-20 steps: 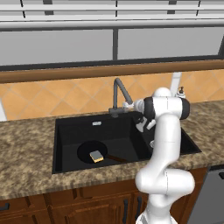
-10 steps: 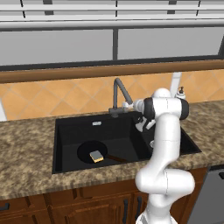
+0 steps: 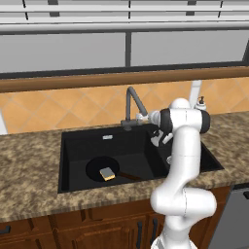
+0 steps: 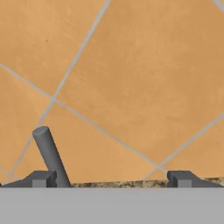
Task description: Pick the pan and sponge and place them into the sink. Then turn on the water.
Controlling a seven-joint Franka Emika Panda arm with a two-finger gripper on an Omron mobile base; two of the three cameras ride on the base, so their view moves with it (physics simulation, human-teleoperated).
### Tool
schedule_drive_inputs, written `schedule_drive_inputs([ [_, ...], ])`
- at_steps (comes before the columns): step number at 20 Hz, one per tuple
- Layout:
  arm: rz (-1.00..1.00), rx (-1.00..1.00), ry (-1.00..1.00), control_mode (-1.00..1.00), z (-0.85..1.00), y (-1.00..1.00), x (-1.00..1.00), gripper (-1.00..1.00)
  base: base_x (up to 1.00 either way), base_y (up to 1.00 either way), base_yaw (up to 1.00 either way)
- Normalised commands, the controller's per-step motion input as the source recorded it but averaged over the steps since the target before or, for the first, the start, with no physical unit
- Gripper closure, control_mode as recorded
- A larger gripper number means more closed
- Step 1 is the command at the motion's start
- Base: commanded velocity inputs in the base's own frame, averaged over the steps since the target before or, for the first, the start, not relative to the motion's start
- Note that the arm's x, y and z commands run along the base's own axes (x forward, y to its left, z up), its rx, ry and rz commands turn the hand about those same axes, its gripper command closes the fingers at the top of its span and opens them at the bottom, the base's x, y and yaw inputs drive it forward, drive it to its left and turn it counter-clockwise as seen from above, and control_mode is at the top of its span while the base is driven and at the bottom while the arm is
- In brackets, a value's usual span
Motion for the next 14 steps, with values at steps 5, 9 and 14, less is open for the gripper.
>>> schedule_drive_inputs([
  [5,0.0,0.0,0.0,-1.0,0.0,0.0,0.0,-1.0,0.0,0.0,0.0],
  [9,0.03,0.0,0.0,-1.0,-0.01,0.0,0.0,-1.0,0.0,0.0,0.0],
  [14,0.08,0.0,0.0,-1.0,0.0,0.0,0.0,-1.0,0.0,0.0,0.0],
])
